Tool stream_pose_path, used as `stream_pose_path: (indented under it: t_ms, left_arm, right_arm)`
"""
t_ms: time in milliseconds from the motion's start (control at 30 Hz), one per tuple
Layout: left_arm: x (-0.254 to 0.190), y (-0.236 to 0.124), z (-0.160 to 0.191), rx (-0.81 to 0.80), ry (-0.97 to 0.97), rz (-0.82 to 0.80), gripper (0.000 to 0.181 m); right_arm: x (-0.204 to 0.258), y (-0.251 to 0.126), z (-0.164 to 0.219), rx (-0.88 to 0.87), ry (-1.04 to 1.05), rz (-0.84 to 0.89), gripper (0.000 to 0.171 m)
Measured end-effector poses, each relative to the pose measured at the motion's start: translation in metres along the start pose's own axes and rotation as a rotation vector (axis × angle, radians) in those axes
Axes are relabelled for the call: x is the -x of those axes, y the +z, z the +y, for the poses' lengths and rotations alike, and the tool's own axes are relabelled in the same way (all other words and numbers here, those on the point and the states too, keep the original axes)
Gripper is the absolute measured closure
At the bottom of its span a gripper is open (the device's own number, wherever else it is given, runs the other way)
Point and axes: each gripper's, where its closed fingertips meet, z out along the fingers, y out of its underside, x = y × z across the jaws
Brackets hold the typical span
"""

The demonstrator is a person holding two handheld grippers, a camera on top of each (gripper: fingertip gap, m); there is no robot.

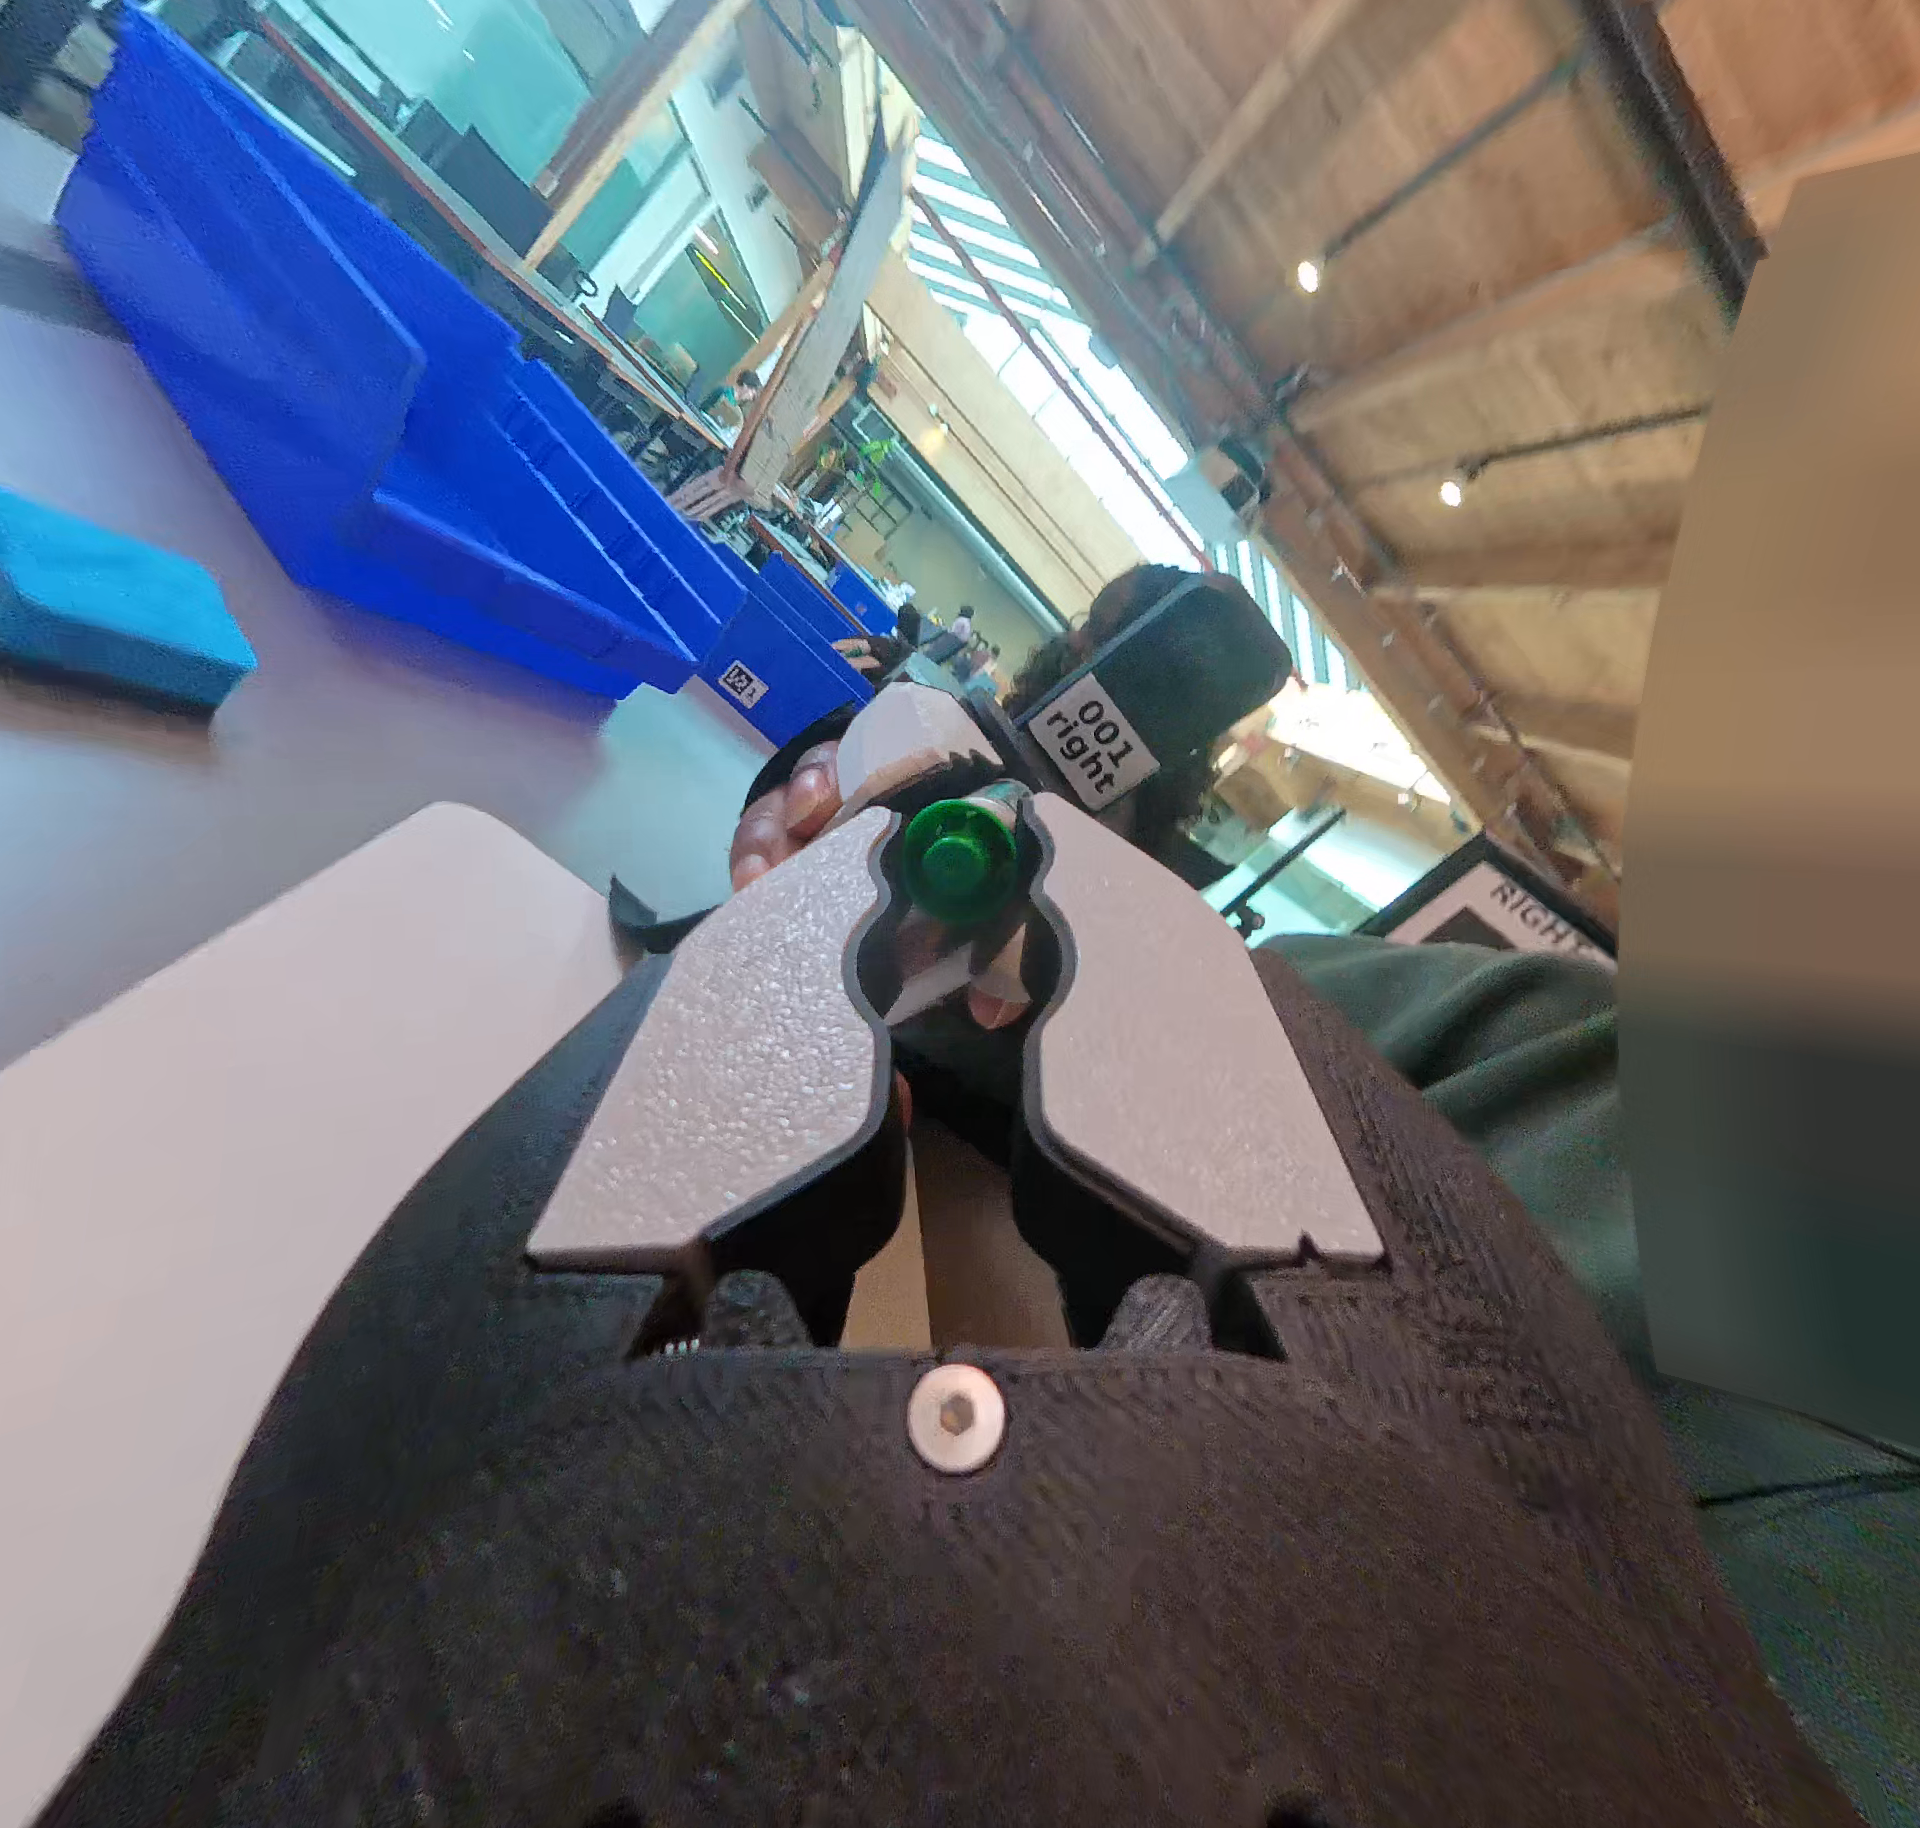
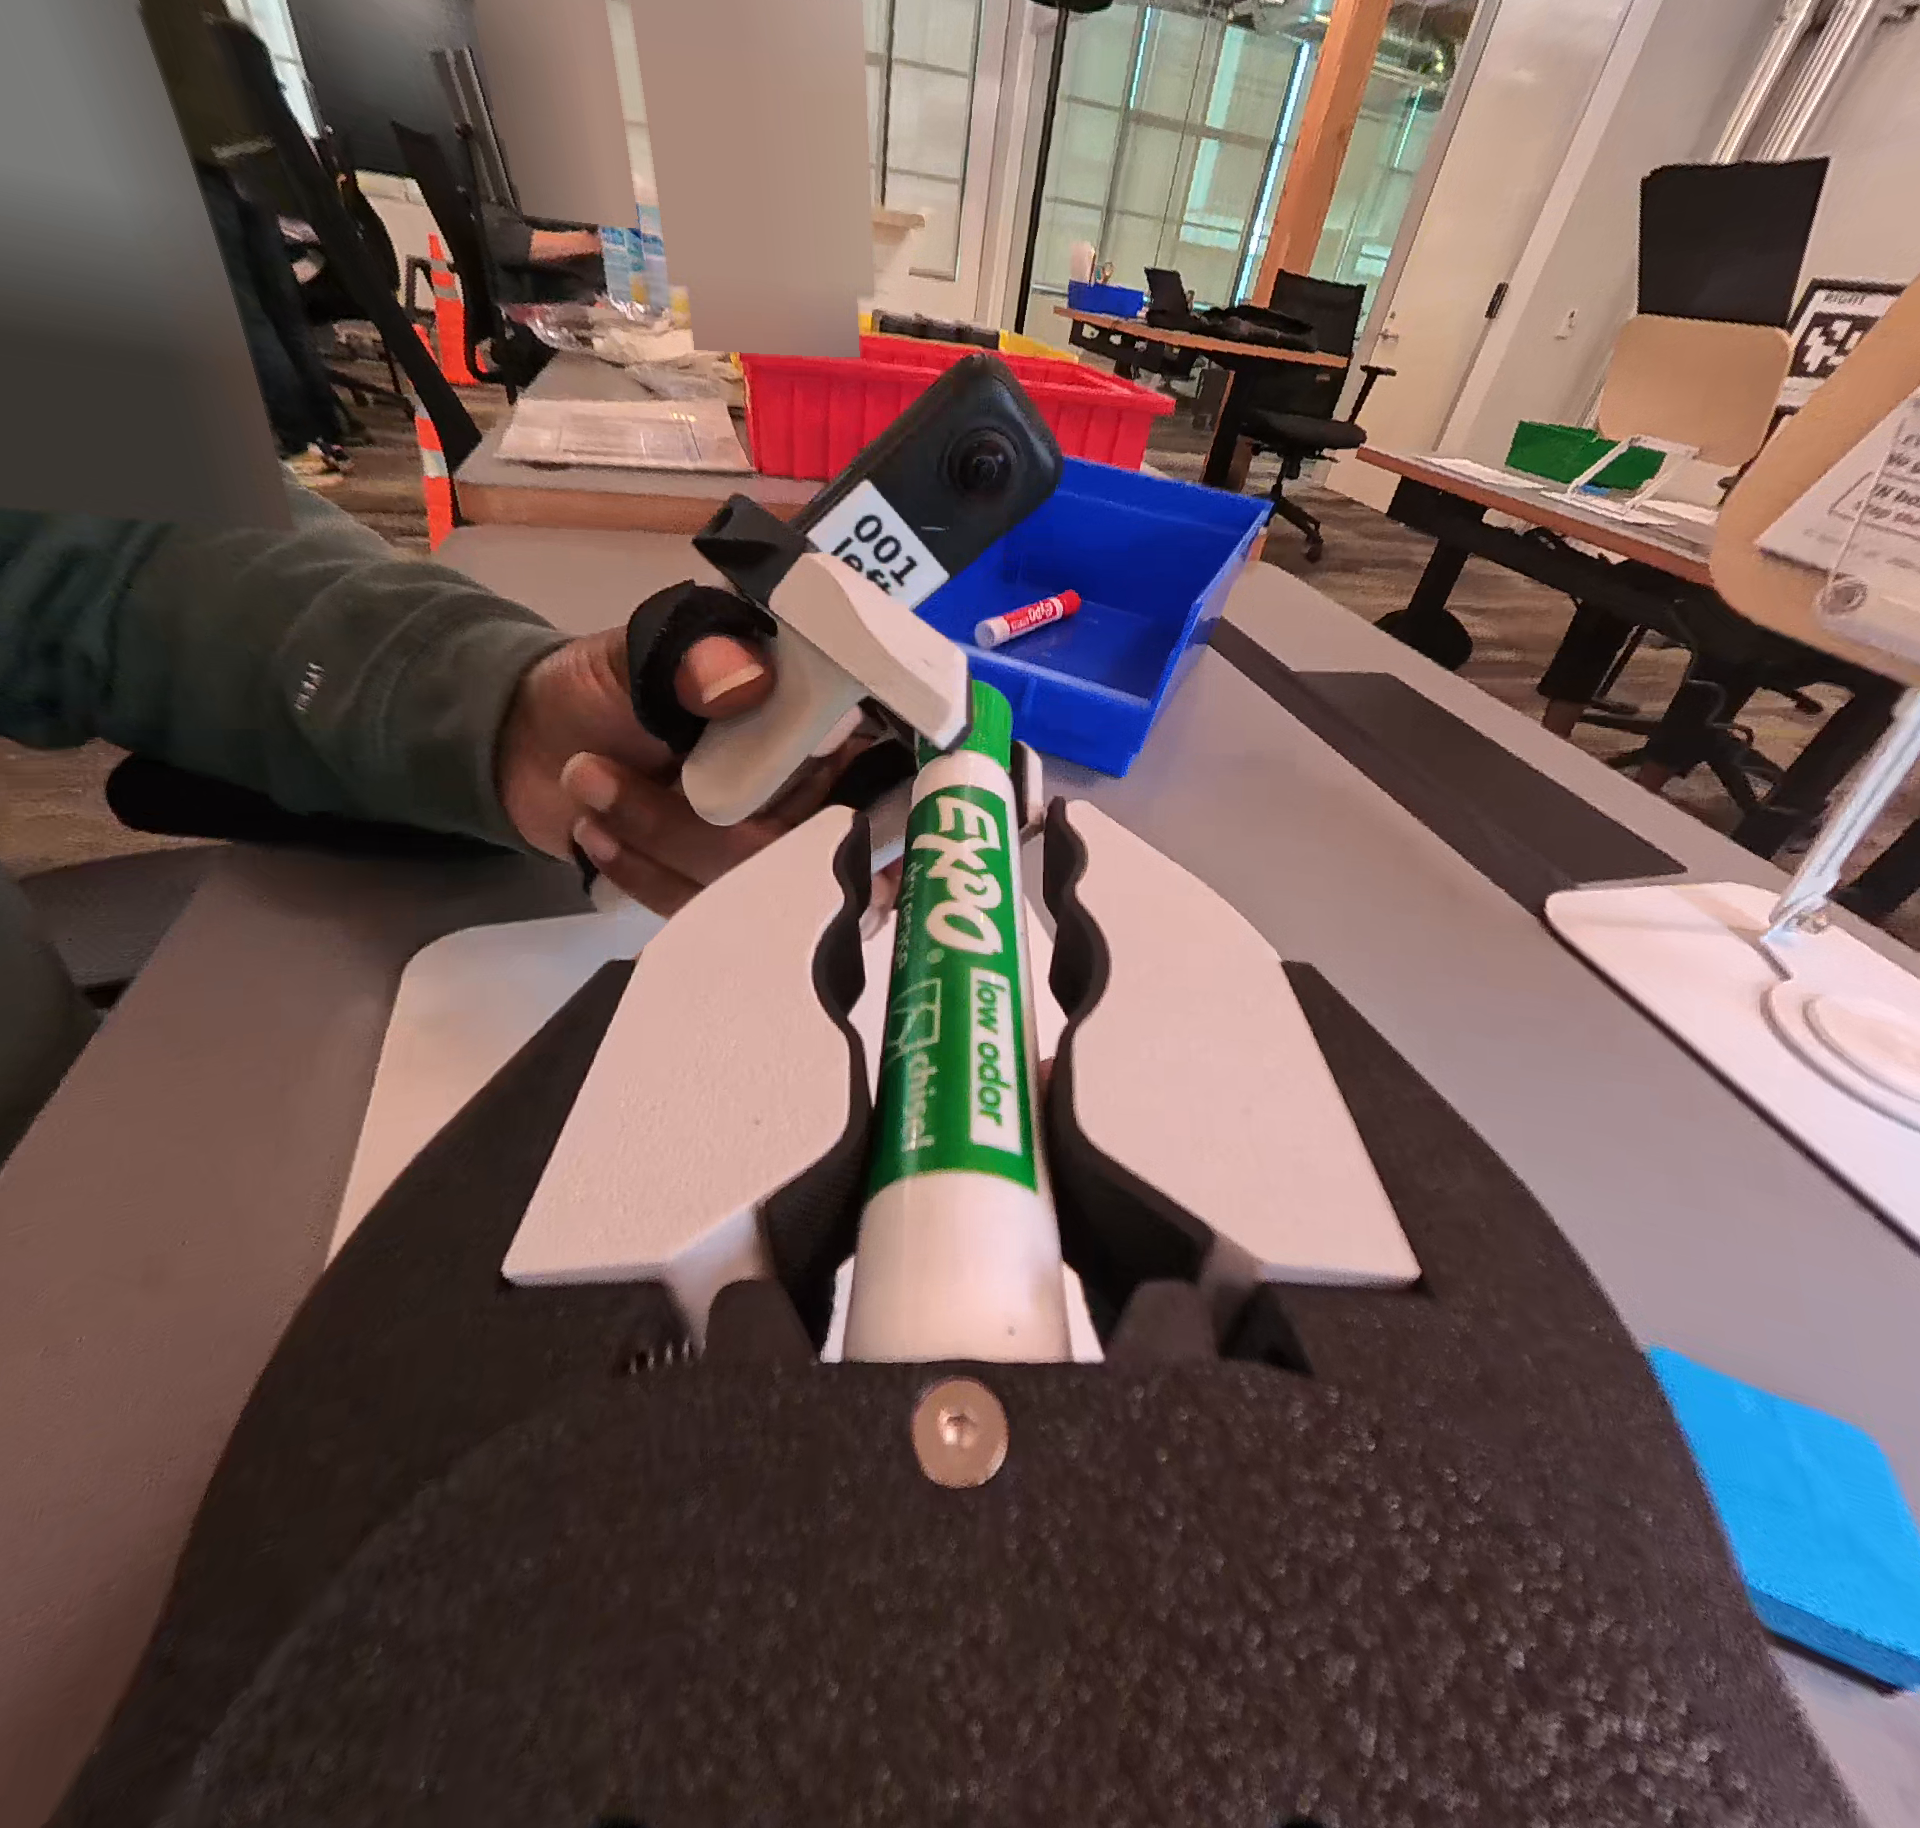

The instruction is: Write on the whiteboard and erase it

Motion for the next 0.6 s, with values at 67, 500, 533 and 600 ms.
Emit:
stream_pose_path:
  t_ms: [67, 500, 533, 600]
  left_arm:
    - [-0.009, 0.003, -0.005, 0.025, 0.054, 0.02, 0.162]
    - [-0.055, -0.045, -0.075, -0.107, 0.521, -0.067, 0.162]
    - [-0.054, -0.04, -0.077, -0.091, 0.547, -0.09, 0.162]
    - [-0.043, -0.04, -0.08, -0.064, 0.569, -0.153, 0.162]
  right_arm:
    - [0.001, -0.002, -0.011, -0.026, 0.003, -0.005, 0.138]
    - [-0.043, -0.052, -0.039, -0.088, 0.023, 0.036, 0.138]
    - [-0.041, -0.043, -0.03, -0.048, 0.021, 0.02, 0.138]
    - [-0.04, -0.035, -0.019, -0.005, 0.022, 0.008, 0.138]
